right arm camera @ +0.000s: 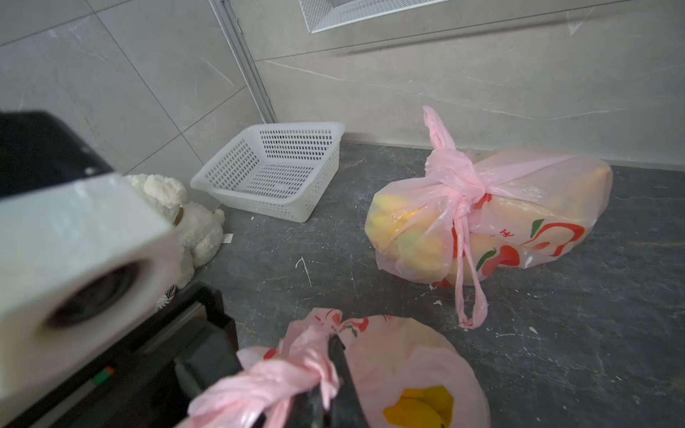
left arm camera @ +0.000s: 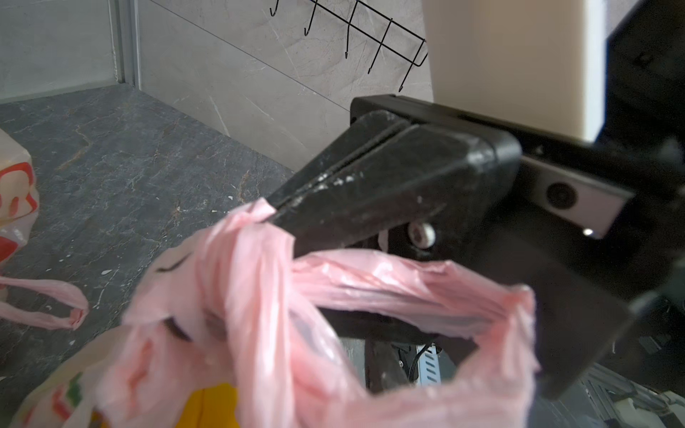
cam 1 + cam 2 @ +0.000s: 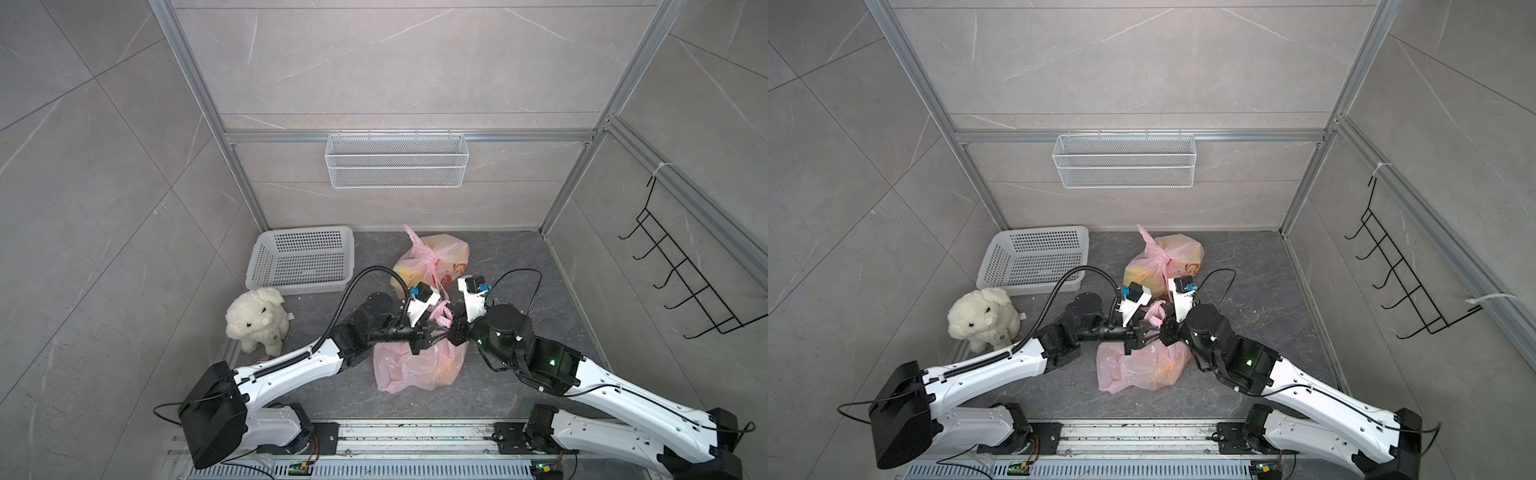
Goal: Place the banana into a plastic bag & tie a knot
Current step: Cross the plastic bag at the center of the board.
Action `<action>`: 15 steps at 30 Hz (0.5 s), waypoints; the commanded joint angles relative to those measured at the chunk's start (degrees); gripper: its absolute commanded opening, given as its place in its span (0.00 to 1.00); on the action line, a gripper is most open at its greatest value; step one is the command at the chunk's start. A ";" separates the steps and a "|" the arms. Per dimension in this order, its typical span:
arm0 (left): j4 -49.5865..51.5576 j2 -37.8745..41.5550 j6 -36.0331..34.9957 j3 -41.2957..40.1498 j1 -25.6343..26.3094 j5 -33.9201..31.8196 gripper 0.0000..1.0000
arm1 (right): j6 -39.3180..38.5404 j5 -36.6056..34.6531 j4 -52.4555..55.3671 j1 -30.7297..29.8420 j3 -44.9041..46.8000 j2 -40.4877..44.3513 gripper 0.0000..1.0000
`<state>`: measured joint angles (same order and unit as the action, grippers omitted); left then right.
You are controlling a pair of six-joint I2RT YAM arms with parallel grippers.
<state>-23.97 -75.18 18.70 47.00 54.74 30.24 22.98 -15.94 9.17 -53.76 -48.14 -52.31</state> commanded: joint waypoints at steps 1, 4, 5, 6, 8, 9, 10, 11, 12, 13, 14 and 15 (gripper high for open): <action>-9.32 -3.50 4.45 2.39 2.05 -1.06 0.28 | 4.73 5.29 -7.49 2.33 0.52 1.31 0.00; -11.04 -4.88 5.85 1.55 2.76 -3.24 0.29 | 6.71 8.19 -8.40 5.19 1.72 1.67 0.00; -11.06 -4.89 6.11 1.15 2.87 -3.96 0.30 | 7.56 9.48 -8.99 6.34 2.41 1.74 0.00; -11.10 -4.68 6.41 0.46 2.90 -4.94 0.30 | 8.50 11.64 -10.07 7.71 3.27 1.82 0.00; -11.18 -3.92 7.11 -1.03 3.01 -6.33 0.32 | 10.72 15.11 -12.03 10.22 4.93 1.53 0.00; -11.09 -3.10 7.40 -1.95 3.06 -7.01 0.37 | 11.77 16.87 -13.47 11.35 5.90 1.28 0.00; -10.94 -2.00 7.94 -3.17 3.06 -8.28 0.46 | 12.60 18.43 -15.17 12.32 7.01 1.10 0.00; -10.86 -0.93 8.31 -4.30 3.06 -9.27 0.51 | 13.20 19.60 -16.54 13.15 7.93 1.01 0.00; -10.44 0.40 8.29 -5.48 3.03 -10.31 0.56 | 13.72 21.27 -18.14 13.89 8.91 0.90 0.00; -9.47 1.83 8.29 -6.47 3.04 -11.14 0.60 | 14.21 22.16 -19.40 14.46 9.79 0.90 0.00; -8.15 2.93 8.20 -7.02 3.08 -11.41 0.62 | 14.49 22.59 -20.53 14.76 10.54 0.90 0.00; -5.99 4.44 7.68 -7.40 3.08 -11.43 0.63 | 14.59 23.30 -21.64 15.14 11.16 0.99 0.00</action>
<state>-31.24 -75.09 26.09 40.38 57.52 21.06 34.74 2.83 -4.62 -39.51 -38.35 -51.64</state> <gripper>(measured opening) 0.624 0.040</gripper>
